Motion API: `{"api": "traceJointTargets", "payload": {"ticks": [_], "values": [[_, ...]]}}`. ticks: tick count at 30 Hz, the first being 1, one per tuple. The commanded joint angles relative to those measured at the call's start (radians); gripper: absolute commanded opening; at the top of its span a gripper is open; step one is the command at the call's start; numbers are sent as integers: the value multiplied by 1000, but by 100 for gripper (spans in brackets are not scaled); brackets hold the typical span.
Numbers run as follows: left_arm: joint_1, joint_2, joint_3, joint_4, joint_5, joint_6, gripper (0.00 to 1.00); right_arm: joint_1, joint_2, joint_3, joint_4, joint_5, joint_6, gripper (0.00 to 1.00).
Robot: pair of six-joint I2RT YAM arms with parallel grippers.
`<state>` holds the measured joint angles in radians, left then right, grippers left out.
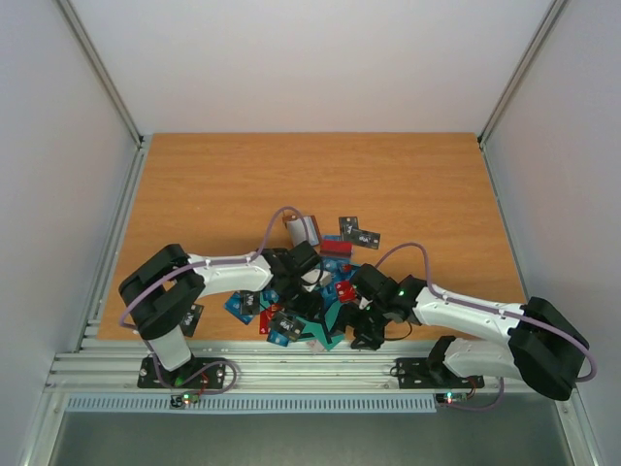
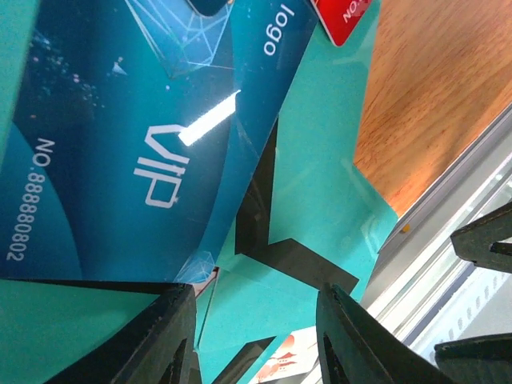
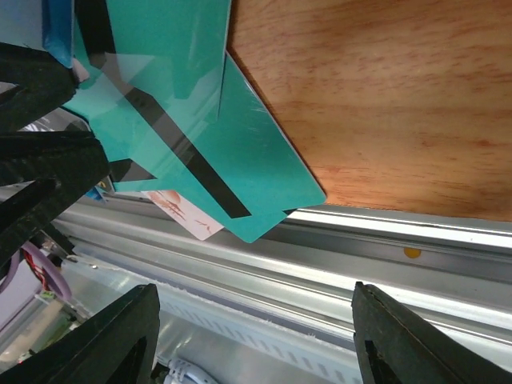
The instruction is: Put the credit cards into the card holder
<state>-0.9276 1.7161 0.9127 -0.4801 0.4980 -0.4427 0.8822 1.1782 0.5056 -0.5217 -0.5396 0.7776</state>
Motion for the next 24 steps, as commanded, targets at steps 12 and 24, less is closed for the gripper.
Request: {"api": "traceJointTargets", "payload": {"ticks": [12, 24], "values": [[-17, -103, 55, -87, 54, 21, 44, 47, 8, -122, 234, 15, 78, 60], [-17, 67, 51, 12, 151, 44, 41, 47, 40, -237, 481, 4, 133, 57]]}}
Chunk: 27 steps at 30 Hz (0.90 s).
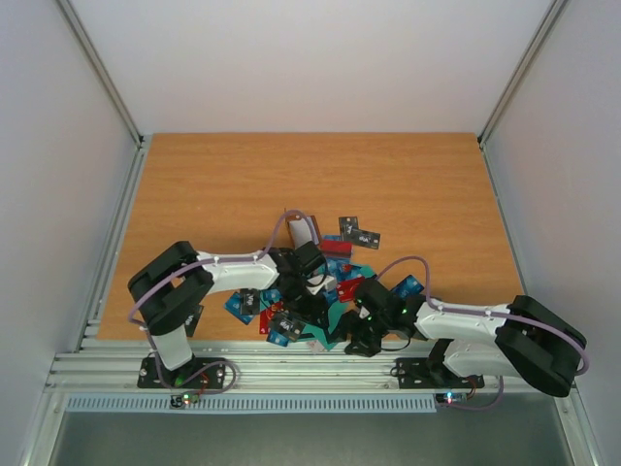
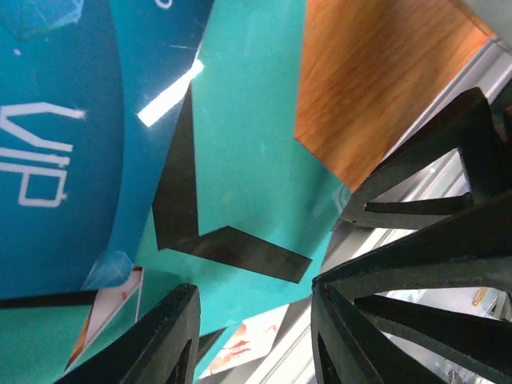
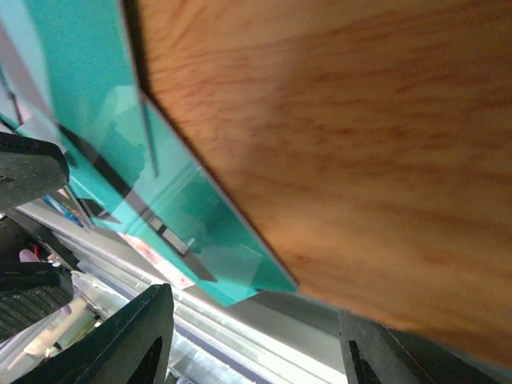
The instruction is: Put the credit cards into the card holder
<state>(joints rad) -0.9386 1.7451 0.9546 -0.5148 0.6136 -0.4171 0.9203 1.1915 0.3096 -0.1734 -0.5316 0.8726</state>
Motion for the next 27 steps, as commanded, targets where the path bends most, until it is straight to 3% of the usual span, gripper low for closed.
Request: {"api": "traceJointTargets", "payload": {"ticks": [1, 12, 27], "values": [[-6, 45, 6, 48, 35, 18, 40, 9, 37, -51, 166, -9, 43, 56], [-6, 95, -32, 72, 34, 11, 39, 8, 134, -101, 401, -44, 80, 46], [-6, 89, -63, 127, 73, -25, 38, 9, -19, -59, 221, 23, 28, 27]]}}
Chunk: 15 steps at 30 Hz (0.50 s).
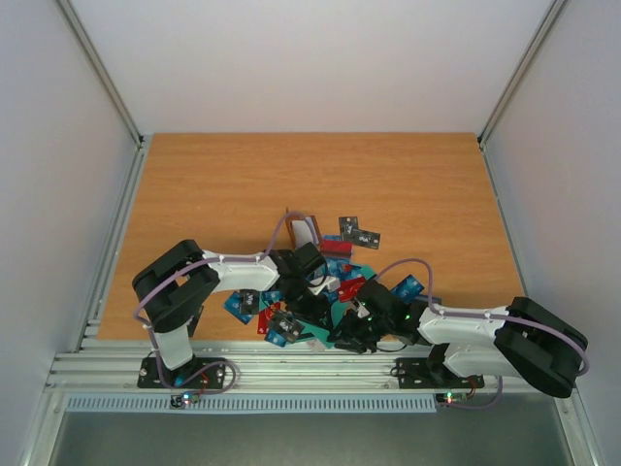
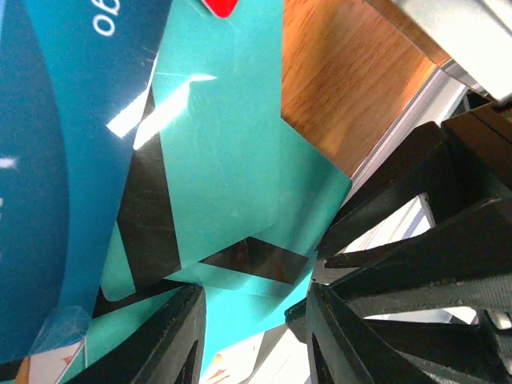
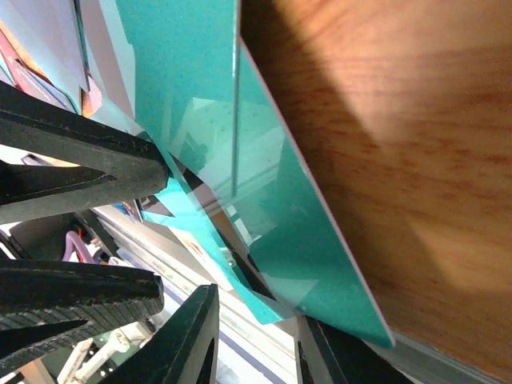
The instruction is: Put the credit cards into the card holder
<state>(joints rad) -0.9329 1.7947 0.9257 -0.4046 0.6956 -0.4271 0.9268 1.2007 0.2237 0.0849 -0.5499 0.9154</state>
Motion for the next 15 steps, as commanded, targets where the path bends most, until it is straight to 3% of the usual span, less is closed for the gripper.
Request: {"api": "traceJointTargets", "payload": {"ticks": [1, 15], "values": [[-12, 37, -36, 21, -5, -20, 38, 3, -27, 29, -37, 43, -16, 26], [-11, 10, -45, 69, 37, -81, 37, 0, -82, 78, -111, 92, -60, 14]]}}
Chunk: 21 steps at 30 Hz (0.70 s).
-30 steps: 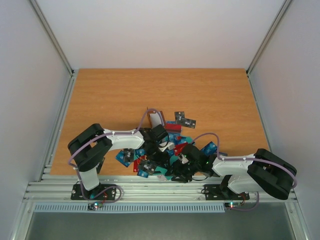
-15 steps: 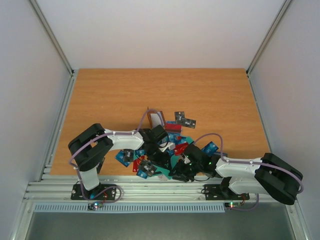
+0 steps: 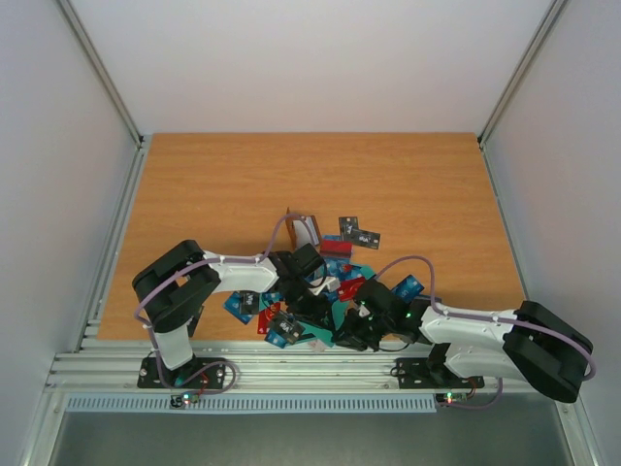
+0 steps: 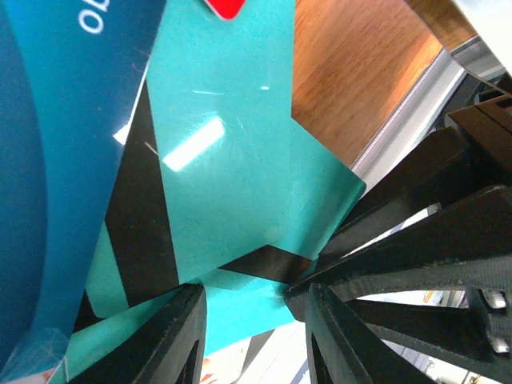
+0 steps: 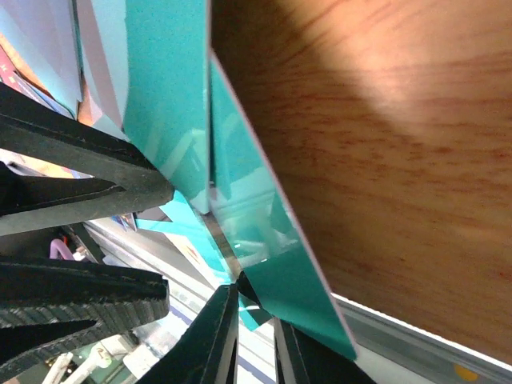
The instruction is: Put the credit cards into the card holder
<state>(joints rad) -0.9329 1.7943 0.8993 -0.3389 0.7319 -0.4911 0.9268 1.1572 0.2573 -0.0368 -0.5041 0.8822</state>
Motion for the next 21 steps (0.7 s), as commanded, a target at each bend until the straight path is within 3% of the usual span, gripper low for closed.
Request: {"api": "traceJointTargets", "payload": {"ticks": [1, 7, 21], "values": [[-11, 9, -16, 3, 1, -17, 37, 1, -43, 45, 9, 50, -28, 12], [-2, -5, 8, -6, 4, -22, 37, -3, -40, 52, 4, 59, -29, 6], [52, -96, 68, -74, -24, -38, 39, -29, -74, 122, -94, 76, -72, 1]]}}
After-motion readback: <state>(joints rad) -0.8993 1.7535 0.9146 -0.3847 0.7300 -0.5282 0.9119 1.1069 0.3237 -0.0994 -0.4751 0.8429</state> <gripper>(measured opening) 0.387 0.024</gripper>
